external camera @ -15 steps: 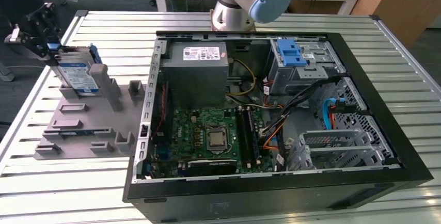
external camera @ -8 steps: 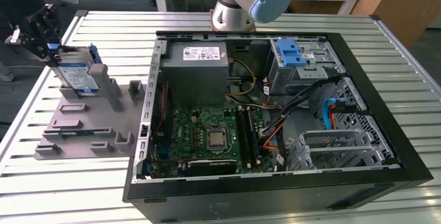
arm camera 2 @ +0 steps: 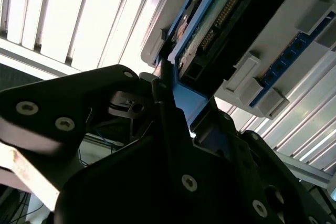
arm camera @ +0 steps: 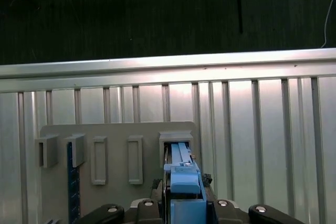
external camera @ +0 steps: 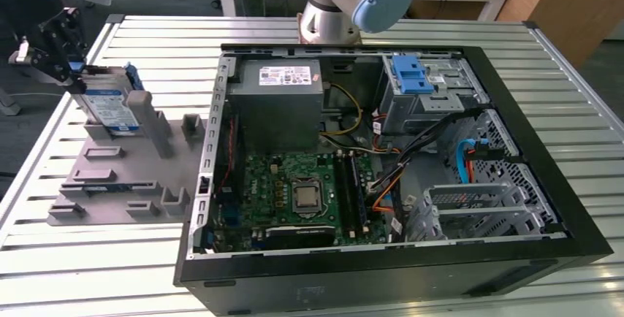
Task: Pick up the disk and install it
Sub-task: 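Pick up the disk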
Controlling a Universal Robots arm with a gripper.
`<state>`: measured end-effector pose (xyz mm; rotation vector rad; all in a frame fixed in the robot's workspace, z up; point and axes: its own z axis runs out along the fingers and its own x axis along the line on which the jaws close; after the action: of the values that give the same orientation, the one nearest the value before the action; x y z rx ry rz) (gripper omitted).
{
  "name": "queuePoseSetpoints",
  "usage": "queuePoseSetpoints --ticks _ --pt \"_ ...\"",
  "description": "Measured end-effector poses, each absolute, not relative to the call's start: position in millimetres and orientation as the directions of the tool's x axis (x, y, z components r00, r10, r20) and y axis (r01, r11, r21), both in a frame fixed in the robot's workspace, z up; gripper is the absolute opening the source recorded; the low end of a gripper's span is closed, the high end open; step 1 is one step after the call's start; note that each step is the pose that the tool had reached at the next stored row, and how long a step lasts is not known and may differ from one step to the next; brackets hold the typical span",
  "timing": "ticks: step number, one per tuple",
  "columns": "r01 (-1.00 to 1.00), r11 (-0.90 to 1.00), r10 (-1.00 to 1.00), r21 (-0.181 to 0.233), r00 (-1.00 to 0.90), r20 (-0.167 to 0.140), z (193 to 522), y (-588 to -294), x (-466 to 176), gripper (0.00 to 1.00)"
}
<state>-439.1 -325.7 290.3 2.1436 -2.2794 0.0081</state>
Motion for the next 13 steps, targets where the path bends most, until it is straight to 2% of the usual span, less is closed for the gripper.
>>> queuePoseSetpoints --ticks 13 --pt "-1.000 0.017 -1.000 0.005 -0.017 0.013 290.2 -327.1 -439.6 0.37"
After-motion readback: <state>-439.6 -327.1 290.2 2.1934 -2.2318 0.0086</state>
